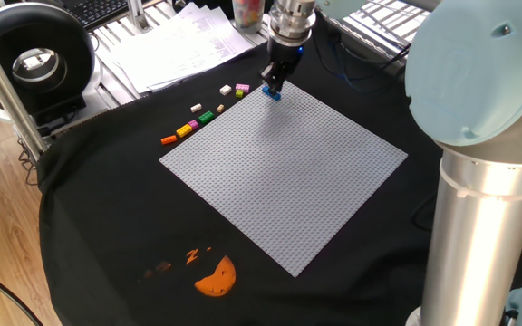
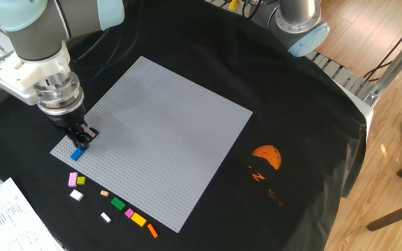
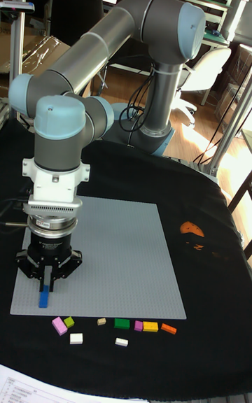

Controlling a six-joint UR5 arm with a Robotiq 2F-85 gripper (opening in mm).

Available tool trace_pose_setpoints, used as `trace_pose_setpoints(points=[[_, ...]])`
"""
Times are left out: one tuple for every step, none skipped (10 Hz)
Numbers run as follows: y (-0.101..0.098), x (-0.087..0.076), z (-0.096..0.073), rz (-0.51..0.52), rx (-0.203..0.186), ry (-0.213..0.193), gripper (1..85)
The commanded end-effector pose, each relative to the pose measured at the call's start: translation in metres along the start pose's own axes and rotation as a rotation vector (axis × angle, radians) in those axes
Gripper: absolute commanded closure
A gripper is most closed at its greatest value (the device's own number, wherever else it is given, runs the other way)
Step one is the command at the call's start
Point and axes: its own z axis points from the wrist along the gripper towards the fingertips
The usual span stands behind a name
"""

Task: Build with small Lego blocks

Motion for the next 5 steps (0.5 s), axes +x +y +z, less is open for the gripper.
trace_pose_setpoints(points=[[-0.004, -0.003, -0.004, 0.027, 0.01, -0.005, 74.7], [-0.007, -0.005, 0.0, 0.029, 0.018, -0.01, 78.3], [-0.007, -0.006, 0.005, 0.029, 0.018, -0.013, 79.0], [-0.008, -0.008, 0.008, 0.029, 0.019, -0.019, 79.7], [-0.007, -0.008, 0.01, 0.031, 0.016, -0.021, 79.7]])
